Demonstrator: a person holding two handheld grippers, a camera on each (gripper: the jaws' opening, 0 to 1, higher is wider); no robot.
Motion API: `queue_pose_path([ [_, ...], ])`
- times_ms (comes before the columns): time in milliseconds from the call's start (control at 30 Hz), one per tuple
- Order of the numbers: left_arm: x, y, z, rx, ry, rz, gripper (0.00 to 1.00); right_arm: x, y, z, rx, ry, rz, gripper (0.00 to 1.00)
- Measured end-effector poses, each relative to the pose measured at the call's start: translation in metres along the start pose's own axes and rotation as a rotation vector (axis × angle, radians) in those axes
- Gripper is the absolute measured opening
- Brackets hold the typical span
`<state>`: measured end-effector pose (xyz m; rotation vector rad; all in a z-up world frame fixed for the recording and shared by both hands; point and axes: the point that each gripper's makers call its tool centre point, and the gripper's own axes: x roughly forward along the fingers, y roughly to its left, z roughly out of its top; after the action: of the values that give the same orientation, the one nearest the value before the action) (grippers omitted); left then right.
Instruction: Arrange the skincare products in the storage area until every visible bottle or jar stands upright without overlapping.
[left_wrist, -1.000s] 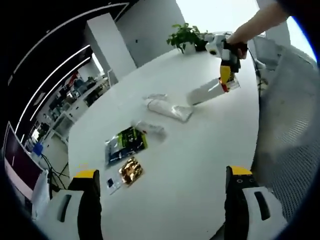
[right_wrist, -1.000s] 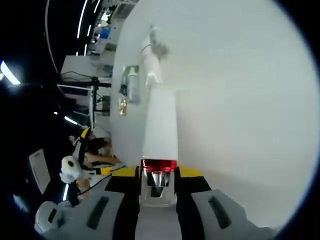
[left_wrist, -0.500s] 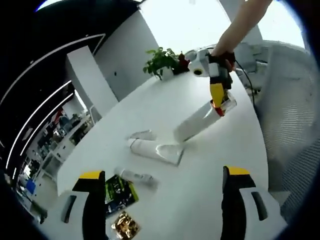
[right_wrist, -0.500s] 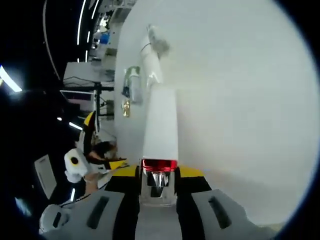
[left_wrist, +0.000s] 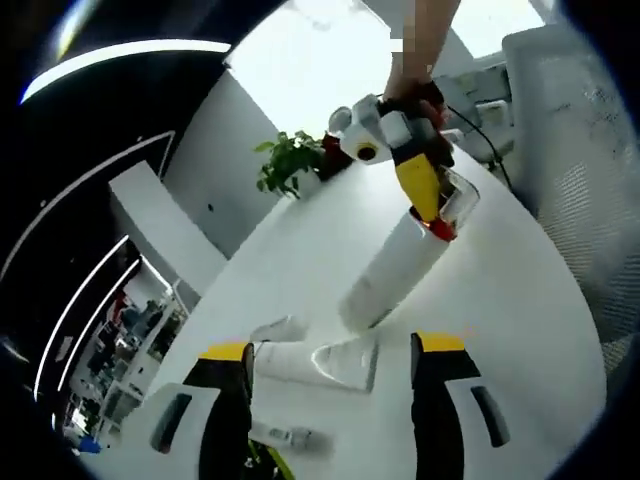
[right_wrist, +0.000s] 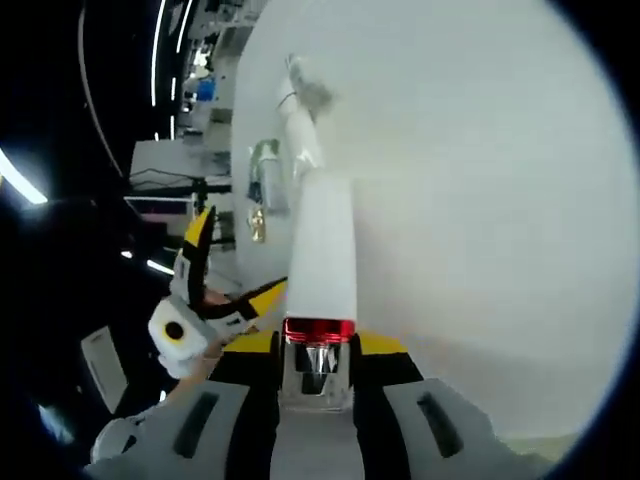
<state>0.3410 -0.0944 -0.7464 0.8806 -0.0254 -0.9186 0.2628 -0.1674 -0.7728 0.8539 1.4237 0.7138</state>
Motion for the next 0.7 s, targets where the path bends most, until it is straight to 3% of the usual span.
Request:
queue_pose_path([
  [133,0.012,-0.013,0.002,0.030,-0.028,-0.026,0.63,0.001,0.002,-0.001,0.026,-0.004,0.015,0.27],
  [233,0.021,-0.020,0.012,0.153,-0.082,-0.019,0.61,0.003,0.004,-0.002,0.052,-0.007,0.034,0.27],
  [300,0.024,-0.027,0.014,0.143,-0.083,-0.033,0.59,0.003,0.005,-0.003,0.055,-0.008,0.038,0.27],
  [333,0.025,-0.031,0.020,0.128,-0.110,-0.045,0.57,0.004,0.005,-0.004,0.061,-0.006,0.044,0.27],
  [467,0.025,-0.039,0.032,0.218,-0.171,-0.045,0.51,0.007,0.008,-0.006,0.082,-0.013,0.067,0.27],
  [633,0.029,-0.052,0.034,0.251,-0.181,-0.071,0.45,0.012,0.012,-0.009,0.109,-0.019,0.095,0.27],
  [700,0.030,-0.059,0.037,0.273,-0.194,-0.094,0.37,0.013,0.013,-0.011,0.116,-0.015,0.103,0.27],
])
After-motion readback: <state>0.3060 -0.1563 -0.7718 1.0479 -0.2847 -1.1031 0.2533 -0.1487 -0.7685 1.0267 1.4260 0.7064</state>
